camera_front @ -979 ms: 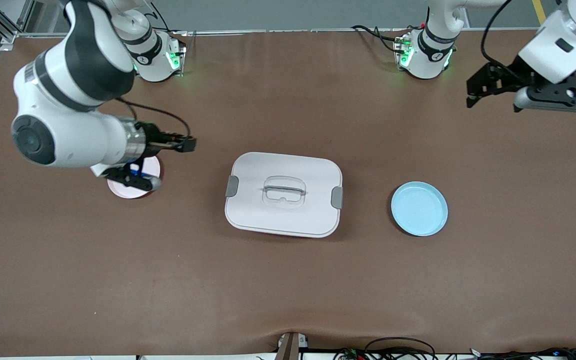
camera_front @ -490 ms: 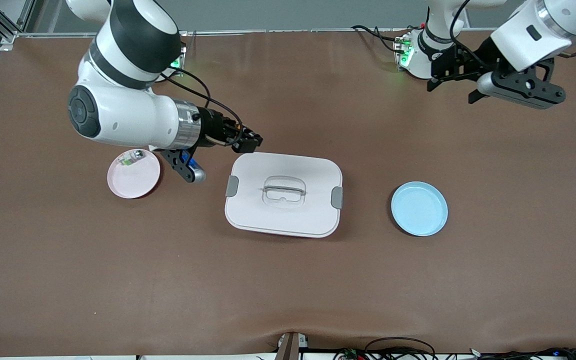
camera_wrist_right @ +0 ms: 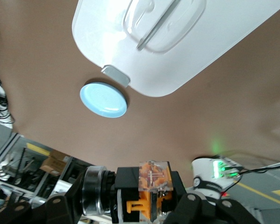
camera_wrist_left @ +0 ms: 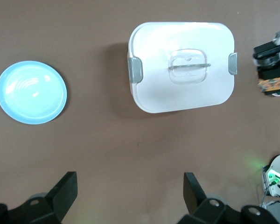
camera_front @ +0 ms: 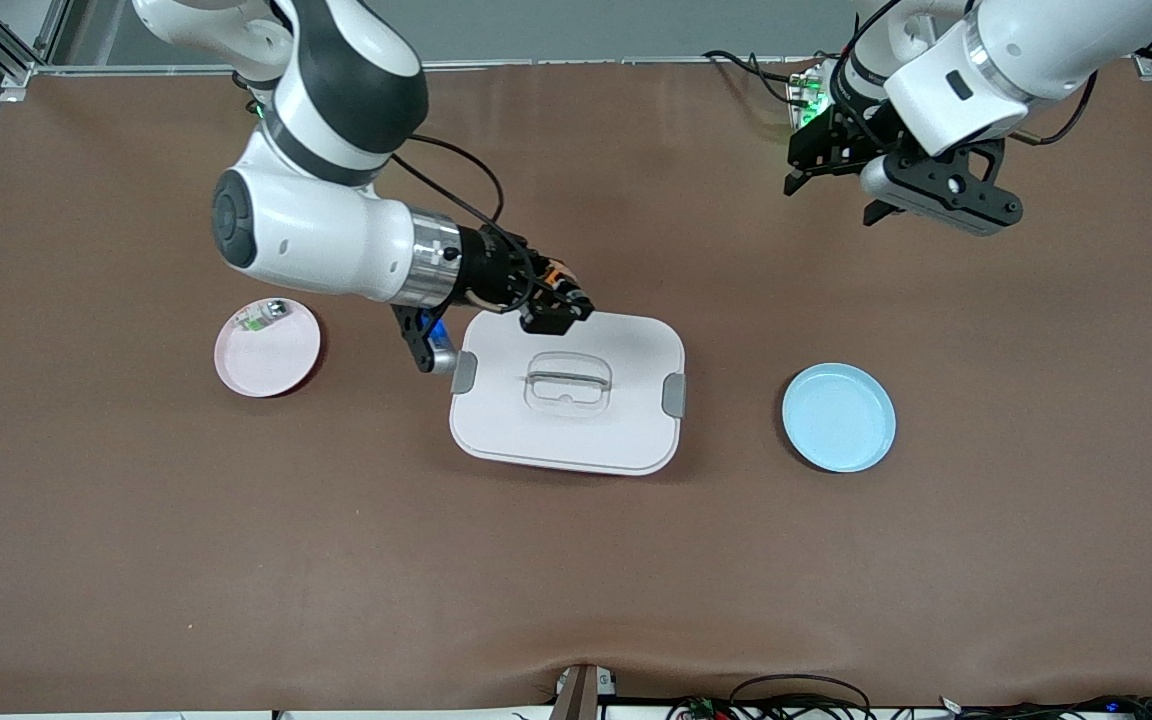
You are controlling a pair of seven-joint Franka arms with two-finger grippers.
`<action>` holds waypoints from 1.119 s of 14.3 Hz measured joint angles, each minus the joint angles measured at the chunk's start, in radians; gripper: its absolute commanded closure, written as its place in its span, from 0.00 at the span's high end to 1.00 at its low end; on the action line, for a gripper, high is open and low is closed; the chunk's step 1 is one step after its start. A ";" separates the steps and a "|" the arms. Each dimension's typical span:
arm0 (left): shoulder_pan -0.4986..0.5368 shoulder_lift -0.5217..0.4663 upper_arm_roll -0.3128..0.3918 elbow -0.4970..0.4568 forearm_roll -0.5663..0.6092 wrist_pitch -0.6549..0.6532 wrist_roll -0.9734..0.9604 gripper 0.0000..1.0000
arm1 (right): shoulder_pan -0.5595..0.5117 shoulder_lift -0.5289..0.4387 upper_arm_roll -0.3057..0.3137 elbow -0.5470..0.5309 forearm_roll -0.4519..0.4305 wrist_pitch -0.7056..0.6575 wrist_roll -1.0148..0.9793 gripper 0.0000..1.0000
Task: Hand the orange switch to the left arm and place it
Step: 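Carry the switch over the box with the right gripper while the left gripper approaches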
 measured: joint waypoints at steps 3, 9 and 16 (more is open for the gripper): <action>-0.003 0.004 -0.025 -0.030 -0.009 0.077 0.012 1.00 | 0.007 0.015 -0.003 0.002 0.040 0.020 0.016 0.29; 0.003 0.054 -0.025 -0.101 -0.179 0.241 0.128 1.00 | 0.010 0.022 -0.004 0.003 0.050 0.029 0.058 0.33; -0.006 0.084 -0.065 -0.114 -0.270 0.375 0.044 1.00 | 0.016 0.070 -0.004 0.003 0.129 0.046 0.111 0.31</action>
